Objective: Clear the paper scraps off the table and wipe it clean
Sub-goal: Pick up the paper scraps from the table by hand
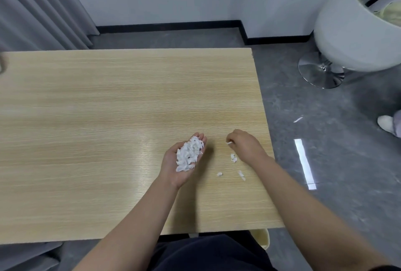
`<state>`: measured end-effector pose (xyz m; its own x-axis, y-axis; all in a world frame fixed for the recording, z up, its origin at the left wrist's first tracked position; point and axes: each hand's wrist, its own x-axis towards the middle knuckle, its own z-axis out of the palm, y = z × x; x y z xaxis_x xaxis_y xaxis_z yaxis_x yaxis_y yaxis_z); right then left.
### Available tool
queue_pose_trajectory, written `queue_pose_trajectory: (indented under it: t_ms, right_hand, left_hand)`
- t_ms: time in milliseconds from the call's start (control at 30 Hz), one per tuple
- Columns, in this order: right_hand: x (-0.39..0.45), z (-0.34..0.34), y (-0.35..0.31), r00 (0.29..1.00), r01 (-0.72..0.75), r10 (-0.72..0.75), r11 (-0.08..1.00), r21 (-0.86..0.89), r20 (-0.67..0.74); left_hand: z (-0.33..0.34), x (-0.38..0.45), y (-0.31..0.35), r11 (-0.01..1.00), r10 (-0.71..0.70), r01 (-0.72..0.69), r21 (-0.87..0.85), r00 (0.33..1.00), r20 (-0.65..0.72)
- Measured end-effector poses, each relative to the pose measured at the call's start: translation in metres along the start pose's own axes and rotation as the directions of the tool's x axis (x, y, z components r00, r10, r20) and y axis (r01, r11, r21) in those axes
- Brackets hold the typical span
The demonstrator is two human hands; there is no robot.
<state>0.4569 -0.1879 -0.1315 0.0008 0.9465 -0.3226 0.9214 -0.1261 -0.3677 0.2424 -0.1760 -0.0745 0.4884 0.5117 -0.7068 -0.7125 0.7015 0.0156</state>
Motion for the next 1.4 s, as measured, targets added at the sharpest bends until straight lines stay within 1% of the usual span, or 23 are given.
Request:
queue_pose_trajectory:
  t_ms: [67,133,167,233,300,333,367,433,500,600,633,700,767,833,933,1000,1100,1133,1167,1233,1300,1367,1400]
  right_hand:
    - [-0.003,-0.005,-0.007,0.997,-0.054,0.058,0.996,0.070,-0.052]
    - [-0.008,-0.014,-0.020,0.984,-0.077,0.104,0.980,0.185,-0.145]
    - [-0.012,-0.019,-0.029,0.973,-0.072,0.121,0.967,0.244,-0.194]
    - [-0.022,-0.031,-0.053,0.947,-0.045,0.158,0.927,0.371,-0.281]
    - [-0.033,-0.042,-0.078,0.927,0.005,0.175,0.879,0.478,-0.332]
    - [-0.039,-0.046,-0.090,0.926,0.028,0.169,0.862,0.506,-0.338]
    - [-0.045,-0.049,-0.102,0.930,0.047,0.151,0.855,0.517,-0.335]
    - [-0.055,-0.052,-0.120,0.944,0.081,0.103,0.849,0.522,-0.313]
    - [-0.062,-0.049,-0.133,0.955,0.103,0.059,0.852,0.513,-0.290]
    - [-0.068,-0.040,-0.145,0.962,0.116,0.013,0.885,0.451,-0.273]
    - [-0.069,-0.037,-0.149,0.960,0.131,-0.011,0.901,0.413,-0.281]
    - [-0.070,-0.033,-0.156,0.945,0.175,-0.063,0.927,0.333,-0.321]
    - [-0.070,-0.028,-0.160,0.921,0.228,-0.123,0.939,0.258,-0.369]
    - [-0.070,-0.024,-0.161,0.911,0.245,-0.163,0.952,0.181,-0.379]
    - [-0.070,-0.020,-0.156,0.905,0.251,-0.203,0.964,0.085,-0.375]
    - [-0.071,-0.021,-0.152,0.908,0.260,-0.220,0.963,0.067,-0.356]
    - [-0.073,-0.023,-0.144,0.917,0.278,-0.235,0.956,0.094,-0.324]
    - [-0.074,-0.024,-0.141,0.917,0.278,-0.225,0.953,0.123,-0.329]
    - [-0.075,-0.026,-0.138,0.916,0.278,-0.210,0.947,0.163,-0.343]
    - [-0.078,-0.032,-0.132,0.910,0.281,-0.172,0.925,0.257,-0.377]
    - [-0.078,-0.038,-0.122,0.906,0.282,-0.126,0.893,0.352,-0.405]
    - [-0.079,-0.044,-0.109,0.903,0.255,-0.049,0.862,0.439,-0.428]
    - [-0.078,-0.046,-0.101,0.903,0.229,0.002,0.844,0.484,-0.430]
  left_hand:
    - [0.000,-0.002,0.004,1.000,-0.020,0.020,0.003,1.000,0.003]
    - [0.008,-0.008,0.003,0.993,-0.022,0.024,0.118,1.000,-0.018]
    - [0.009,-0.008,0.002,0.986,0.005,0.000,0.169,0.999,-0.034]
    - [0.011,-0.008,0.005,0.977,0.061,-0.040,0.207,0.993,-0.098]
    - [0.006,-0.008,0.010,0.988,0.011,0.001,0.156,0.997,-0.075]
    - [0.004,-0.008,0.010,0.980,-0.025,0.041,0.196,0.996,-0.084]
    - [0.002,-0.008,0.012,0.969,-0.045,0.059,0.242,0.997,-0.064]
    - [0.004,-0.011,0.013,0.937,-0.001,0.036,0.346,0.995,-0.099]
    - [0.006,-0.012,0.011,0.916,0.029,0.013,0.400,0.995,-0.099]
    - [0.005,-0.019,0.008,0.886,0.104,-0.029,0.462,0.985,-0.137]
    - [0.007,-0.024,0.007,0.892,0.066,-0.012,0.451,0.992,-0.104]
    - [0.007,-0.032,0.008,0.930,-0.030,0.041,0.365,0.999,-0.035]
    - [0.003,-0.028,0.009,0.955,-0.082,0.097,0.281,0.995,-0.064]
    - [0.003,-0.031,0.009,0.971,-0.165,0.169,0.168,0.986,-0.035]
    - [0.000,-0.031,0.003,0.976,-0.157,0.157,0.151,0.988,-0.017]
    - [-0.003,-0.028,-0.001,0.980,-0.150,0.151,0.132,0.989,-0.014]
    - [-0.003,-0.028,-0.008,0.988,-0.141,0.140,0.058,0.990,0.016]
    - [-0.002,-0.028,-0.010,0.990,-0.124,0.123,0.066,0.992,0.006]
    - [0.000,-0.030,-0.012,0.990,-0.111,0.111,0.083,0.994,-0.001]
    - [0.006,-0.032,-0.017,0.978,-0.052,0.059,0.201,0.998,-0.042]
    - [0.008,-0.029,-0.023,0.949,0.062,-0.034,0.313,0.995,-0.080]
    - [0.010,-0.029,-0.025,0.943,0.146,-0.099,0.316,0.981,-0.128]
    - [0.012,-0.030,-0.023,0.966,0.080,-0.056,0.254,0.993,-0.088]
